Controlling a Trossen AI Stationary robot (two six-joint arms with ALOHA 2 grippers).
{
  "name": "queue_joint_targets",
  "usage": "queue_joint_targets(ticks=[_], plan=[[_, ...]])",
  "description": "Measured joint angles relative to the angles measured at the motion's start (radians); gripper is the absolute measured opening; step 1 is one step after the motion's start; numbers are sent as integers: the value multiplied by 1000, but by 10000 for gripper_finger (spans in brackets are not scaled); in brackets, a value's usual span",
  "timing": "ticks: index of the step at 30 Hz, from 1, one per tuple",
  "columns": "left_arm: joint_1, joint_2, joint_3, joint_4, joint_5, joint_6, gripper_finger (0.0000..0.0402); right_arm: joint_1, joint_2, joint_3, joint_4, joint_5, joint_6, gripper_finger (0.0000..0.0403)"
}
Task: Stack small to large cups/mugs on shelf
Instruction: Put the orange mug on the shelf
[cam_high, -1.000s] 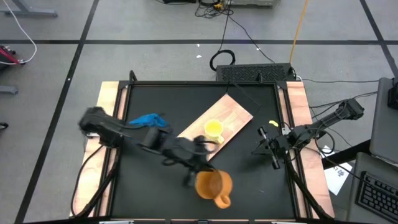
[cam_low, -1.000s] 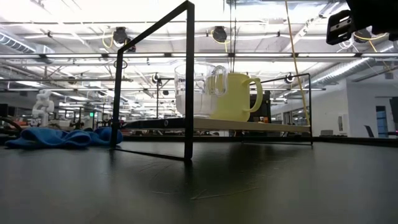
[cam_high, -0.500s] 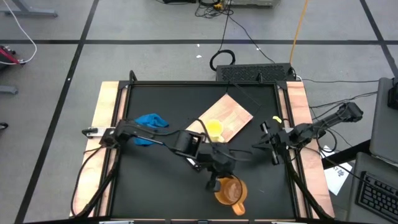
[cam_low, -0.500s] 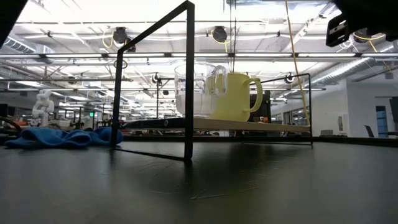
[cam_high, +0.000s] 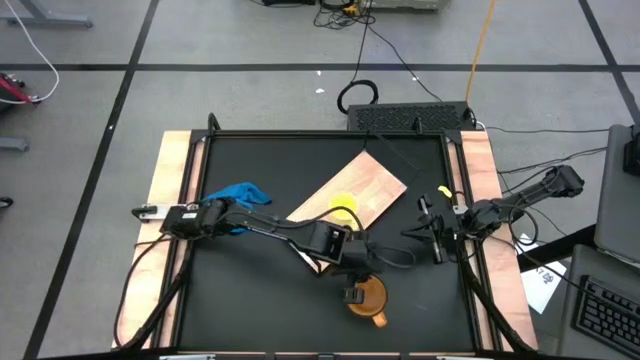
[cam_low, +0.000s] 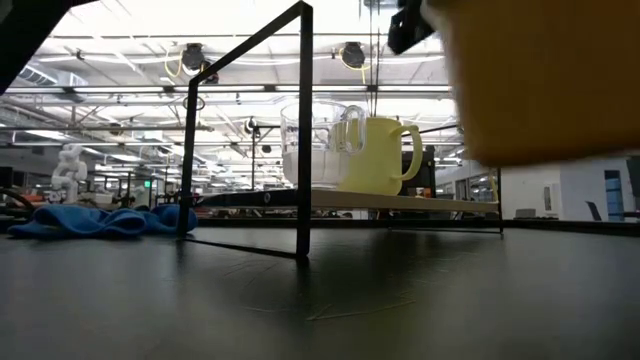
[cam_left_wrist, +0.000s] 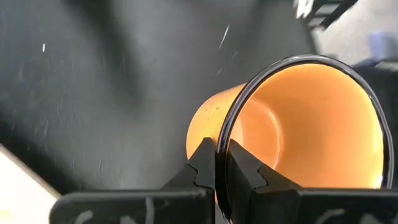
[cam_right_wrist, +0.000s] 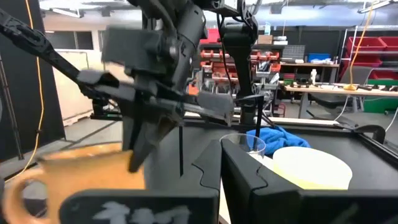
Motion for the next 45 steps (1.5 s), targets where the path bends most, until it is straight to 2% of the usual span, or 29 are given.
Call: queue_joint_targets(ticks=[7,13,30,36,42,45], plan=[[-15,26,-1,-38,-14,-7,13,0,0,0,-1,0,0,0],[-22,53,-4,-67,40,-8,13,0,1,0,-1,0,0,0],[-15,72,-4,-90,51,-25,13,0,0,0,-1,-7,4,0],[-12,72,-4,-91,49,-25,34,0,0,0,-1,-7,4,0],[-13,72,-4,-93,50,-24,14,0,0,0,-1,-7,4,0],[-13,72,-4,-94,50,-21,17,0,1,0,-1,-7,3,0]])
